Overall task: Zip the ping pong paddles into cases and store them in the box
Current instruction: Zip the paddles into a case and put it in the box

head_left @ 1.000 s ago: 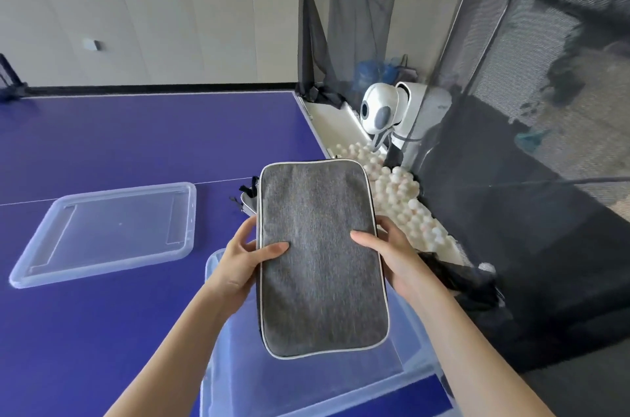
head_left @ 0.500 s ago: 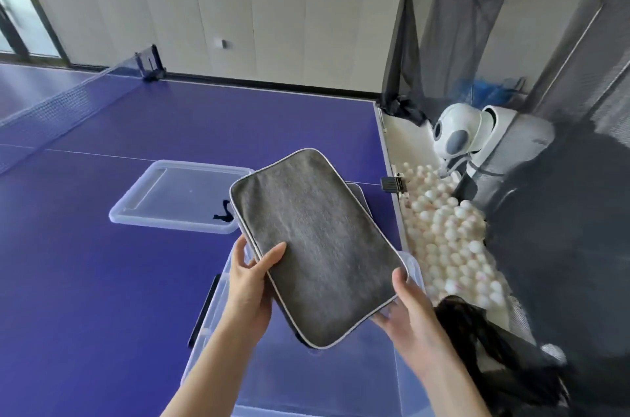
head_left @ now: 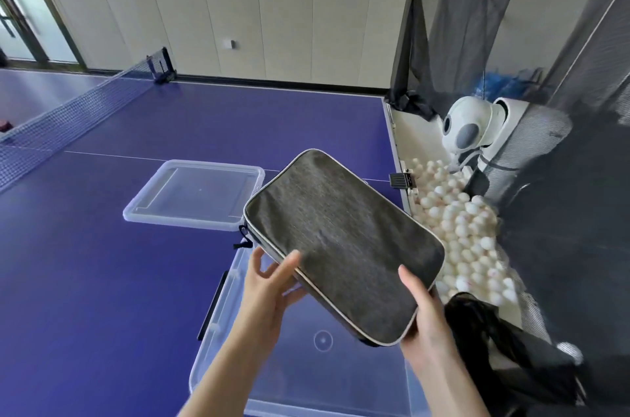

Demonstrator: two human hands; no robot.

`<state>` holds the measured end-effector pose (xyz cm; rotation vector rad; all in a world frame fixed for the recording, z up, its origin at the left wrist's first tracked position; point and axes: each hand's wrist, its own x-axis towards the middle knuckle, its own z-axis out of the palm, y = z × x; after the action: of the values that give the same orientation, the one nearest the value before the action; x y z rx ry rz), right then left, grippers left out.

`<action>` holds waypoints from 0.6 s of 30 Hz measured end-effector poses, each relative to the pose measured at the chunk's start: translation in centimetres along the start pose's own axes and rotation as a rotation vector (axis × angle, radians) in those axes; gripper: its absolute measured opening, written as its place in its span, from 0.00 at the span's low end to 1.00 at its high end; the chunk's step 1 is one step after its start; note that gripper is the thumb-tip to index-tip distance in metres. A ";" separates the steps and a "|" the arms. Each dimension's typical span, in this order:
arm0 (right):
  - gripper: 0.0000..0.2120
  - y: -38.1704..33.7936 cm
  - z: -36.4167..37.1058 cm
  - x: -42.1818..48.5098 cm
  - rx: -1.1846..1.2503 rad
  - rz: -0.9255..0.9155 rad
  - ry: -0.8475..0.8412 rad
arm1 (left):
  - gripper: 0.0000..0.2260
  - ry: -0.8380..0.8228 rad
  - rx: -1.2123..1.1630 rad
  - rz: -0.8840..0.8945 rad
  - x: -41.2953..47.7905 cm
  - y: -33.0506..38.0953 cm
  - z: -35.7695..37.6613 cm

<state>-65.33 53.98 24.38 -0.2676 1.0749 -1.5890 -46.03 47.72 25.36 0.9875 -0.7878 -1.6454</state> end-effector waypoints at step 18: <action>0.39 -0.2 -4.1 2.1 -0.464 0.099 0.111 | 0.21 0.025 0.468 -0.229 2.0 0.8 -7.5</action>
<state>-68.89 54.17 21.47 -0.4321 1.5163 -1.2627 -39.27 45.34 22.24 1.4671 -1.1048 -1.6703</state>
